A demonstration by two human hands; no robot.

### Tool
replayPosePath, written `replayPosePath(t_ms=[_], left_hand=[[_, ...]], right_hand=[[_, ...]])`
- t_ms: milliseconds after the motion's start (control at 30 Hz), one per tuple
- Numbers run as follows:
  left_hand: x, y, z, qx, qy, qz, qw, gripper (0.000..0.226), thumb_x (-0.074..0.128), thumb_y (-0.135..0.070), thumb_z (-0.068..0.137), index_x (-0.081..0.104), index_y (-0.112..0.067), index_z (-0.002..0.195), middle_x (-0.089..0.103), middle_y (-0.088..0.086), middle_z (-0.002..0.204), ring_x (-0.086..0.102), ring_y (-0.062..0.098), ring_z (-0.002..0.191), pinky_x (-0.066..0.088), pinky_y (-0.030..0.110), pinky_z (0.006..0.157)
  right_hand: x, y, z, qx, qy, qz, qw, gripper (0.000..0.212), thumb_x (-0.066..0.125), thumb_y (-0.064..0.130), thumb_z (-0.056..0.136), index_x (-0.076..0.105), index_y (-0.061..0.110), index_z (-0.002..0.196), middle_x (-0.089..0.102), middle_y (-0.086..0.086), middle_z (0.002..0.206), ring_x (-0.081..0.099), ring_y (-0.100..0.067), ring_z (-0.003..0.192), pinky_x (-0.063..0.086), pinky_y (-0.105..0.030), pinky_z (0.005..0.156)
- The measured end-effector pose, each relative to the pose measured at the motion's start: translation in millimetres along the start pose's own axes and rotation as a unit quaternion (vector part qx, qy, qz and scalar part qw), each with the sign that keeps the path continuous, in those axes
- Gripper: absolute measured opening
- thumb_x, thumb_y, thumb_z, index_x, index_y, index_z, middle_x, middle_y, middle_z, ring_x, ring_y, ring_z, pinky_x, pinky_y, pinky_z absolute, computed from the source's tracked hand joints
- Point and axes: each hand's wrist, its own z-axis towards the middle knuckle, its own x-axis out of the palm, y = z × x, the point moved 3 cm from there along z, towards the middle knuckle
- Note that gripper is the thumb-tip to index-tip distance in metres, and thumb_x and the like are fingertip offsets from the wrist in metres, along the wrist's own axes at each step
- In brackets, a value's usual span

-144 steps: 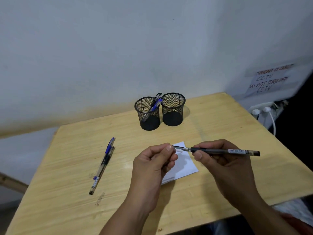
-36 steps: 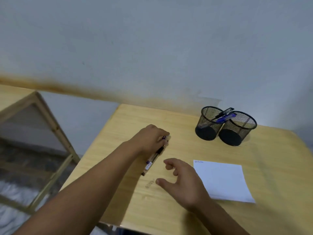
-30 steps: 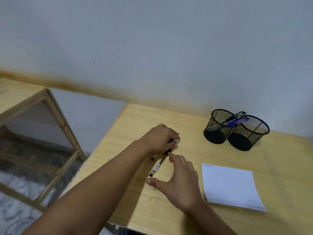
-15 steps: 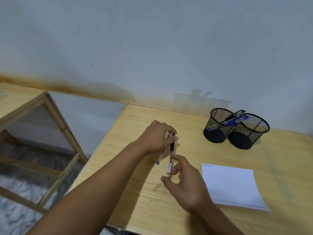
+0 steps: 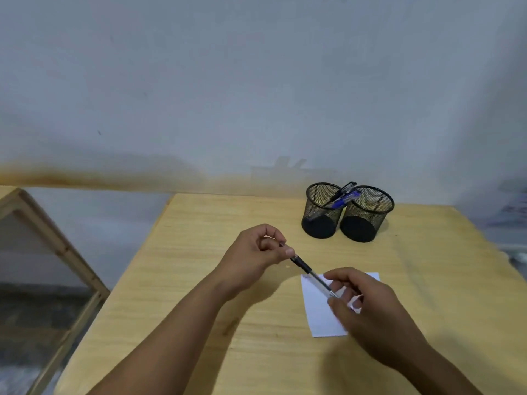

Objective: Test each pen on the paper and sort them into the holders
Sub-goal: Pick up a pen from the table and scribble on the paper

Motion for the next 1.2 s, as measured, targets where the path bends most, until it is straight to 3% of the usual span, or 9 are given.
replayPosePath(t_ms=[233, 500, 633, 767, 833, 900, 967, 1100, 1200], left_hand=[[49.3, -10.9, -11.4, 0.002, 0.0, -0.017, 1.0, 0.019, 0.079, -0.013, 0.081, 0.061, -0.011, 0.087, 0.076, 0.009, 0.081, 0.071, 0.016, 0.081, 0.05, 0.032, 0.081], [58.9, -4.2, -18.5, -0.002, -0.015, -0.029, 0.999, 0.024, 0.085, -0.025, 0.07, 0.066, -0.018, 0.082, 0.075, 0.017, 0.085, 0.07, 0.038, 0.091, 0.049, 0.059, 0.095], [60.9, -5.7, -19.4, 0.002, -0.03, -0.01, 1.0, 0.023, 0.084, -0.021, 0.074, 0.066, -0.014, 0.086, 0.075, 0.014, 0.084, 0.07, 0.036, 0.088, 0.051, 0.058, 0.092], [59.1, -9.1, -20.8, 0.005, -0.046, -0.006, 0.999, 0.02, 0.082, -0.013, 0.077, 0.064, -0.011, 0.085, 0.076, 0.011, 0.084, 0.072, 0.033, 0.086, 0.055, 0.049, 0.088], [58.1, -10.6, -22.3, 0.007, -0.054, -0.001, 0.999, 0.019, 0.082, -0.012, 0.078, 0.064, -0.01, 0.086, 0.075, 0.008, 0.078, 0.071, 0.023, 0.076, 0.056, 0.033, 0.077], [55.1, -12.7, -23.3, 0.005, -0.079, -0.004, 0.997, 0.018, 0.08, -0.014, 0.079, 0.064, -0.01, 0.087, 0.07, 0.006, 0.07, 0.061, 0.008, 0.061, 0.046, 0.016, 0.062], [48.4, -13.0, -22.3, -0.002, -0.114, -0.015, 0.993, 0.017, 0.079, -0.016, 0.08, 0.066, -0.012, 0.091, 0.068, 0.011, 0.07, 0.055, 0.005, 0.059, 0.04, 0.012, 0.054], [33.9, -9.6, -18.7, -0.001, -0.136, -0.009, 0.991, 0.017, 0.075, -0.015, 0.085, 0.073, -0.019, 0.102, 0.073, 0.003, 0.08, 0.061, -0.01, 0.071, 0.041, 0.003, 0.064], [25.1, -1.7, -14.8, -0.002, -0.14, 0.082, 0.987, 0.02, 0.072, -0.015, 0.088, 0.074, -0.018, 0.108, 0.075, 0.004, 0.089, 0.05, -0.029, 0.067, 0.034, -0.005, 0.062]], right_hand=[[-24.5, 4.4, 9.5, -0.036, -0.029, 0.013, 0.999, 0.014, 0.069, 0.024, 0.088, 0.067, 0.038, 0.092, 0.067, 0.018, 0.082, 0.06, 0.0, 0.081, 0.045, -0.013, 0.063], [-23.2, 3.2, 5.4, -0.091, -0.063, 0.094, 0.989, 0.01, 0.071, 0.017, 0.086, 0.07, 0.026, 0.082, 0.064, 0.02, 0.065, 0.047, -0.004, 0.047, 0.036, -0.01, 0.05], [-18.0, 0.0, 6.4, -0.097, -0.07, 0.094, 0.988, 0.005, 0.066, 0.031, 0.089, 0.067, 0.03, 0.084, 0.064, 0.004, 0.066, 0.052, -0.016, 0.053, 0.046, -0.035, 0.053], [-15.7, -3.2, 5.7, -0.095, -0.066, 0.11, 0.987, 0.01, 0.064, 0.041, 0.09, 0.07, 0.034, 0.088, 0.067, 0.003, 0.067, 0.057, -0.021, 0.061, 0.047, -0.041, 0.057], [-15.1, -4.4, 4.0, -0.093, -0.067, 0.117, 0.986, 0.008, 0.064, 0.037, 0.09, 0.07, 0.033, 0.087, 0.064, 0.002, 0.065, 0.054, -0.024, 0.061, 0.042, -0.037, 0.053], [-14.8, -7.7, 3.6, -0.074, -0.078, 0.134, 0.985, 0.007, 0.065, 0.033, 0.09, 0.07, 0.032, 0.085, 0.061, 0.0, 0.065, 0.052, -0.029, 0.062, 0.038, -0.032, 0.054], [-14.2, -14.3, 4.2, -0.041, -0.087, 0.15, 0.984, 0.007, 0.064, 0.032, 0.091, 0.07, 0.033, 0.086, 0.061, 0.003, 0.069, 0.055, -0.029, 0.066, 0.04, -0.03, 0.058], [-12.1, -34.4, 5.7, 0.04, -0.091, 0.214, 0.972, 0.023, 0.058, 0.018, 0.094, 0.069, 0.037, 0.102, 0.066, 0.005, 0.078, 0.054, -0.012, 0.058, 0.047, -0.03, 0.056], [-11.7, -44.0, 4.7, 0.08, -0.088, 0.269, 0.956, 0.032, 0.058, 0.009, 0.094, 0.069, 0.033, 0.111, 0.069, -0.002, 0.088, 0.064, -0.013, 0.059, 0.06, -0.037, 0.064]])
